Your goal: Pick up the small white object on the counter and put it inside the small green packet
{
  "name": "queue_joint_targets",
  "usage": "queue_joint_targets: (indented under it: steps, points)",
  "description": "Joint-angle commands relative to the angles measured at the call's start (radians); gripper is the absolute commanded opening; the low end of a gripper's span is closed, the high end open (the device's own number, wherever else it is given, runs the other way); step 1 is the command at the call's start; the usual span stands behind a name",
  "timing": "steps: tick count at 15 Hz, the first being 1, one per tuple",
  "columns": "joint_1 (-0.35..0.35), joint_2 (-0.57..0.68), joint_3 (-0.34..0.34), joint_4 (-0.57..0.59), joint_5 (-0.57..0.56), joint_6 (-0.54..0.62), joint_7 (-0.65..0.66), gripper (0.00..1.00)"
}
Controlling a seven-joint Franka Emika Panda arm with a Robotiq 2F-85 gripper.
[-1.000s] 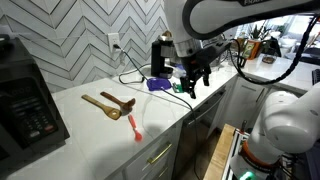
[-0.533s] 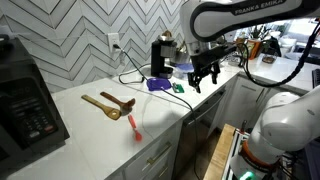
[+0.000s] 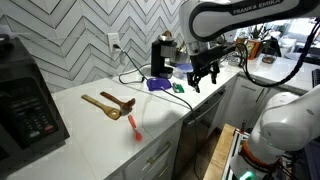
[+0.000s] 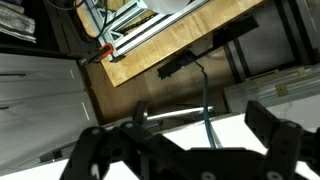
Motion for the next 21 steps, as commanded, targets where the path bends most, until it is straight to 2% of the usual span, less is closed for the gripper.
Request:
queue_joint_targets:
  steps: [1,4,7,14,15,16,21]
  points:
    - [-0.051,0.076,-0.047,0.012,-0.041,0.080,0.009,1.00]
    - [-0.086,0.139,-0.081,0.006,-0.126,0.247,0.002,1.00]
    - [-0.117,0.201,-0.122,0.001,-0.164,0.398,0.010,1.00]
    - [-0.203,0.282,-0.258,-0.045,-0.111,0.702,0.016,1.00]
    - [-0.212,0.288,-0.271,-0.052,-0.102,0.732,0.018,1.00]
    - [-0.199,0.284,-0.244,-0.024,-0.127,0.671,0.004,1.00]
    - [-0.215,0.295,-0.265,-0.032,-0.116,0.706,0.006,1.00]
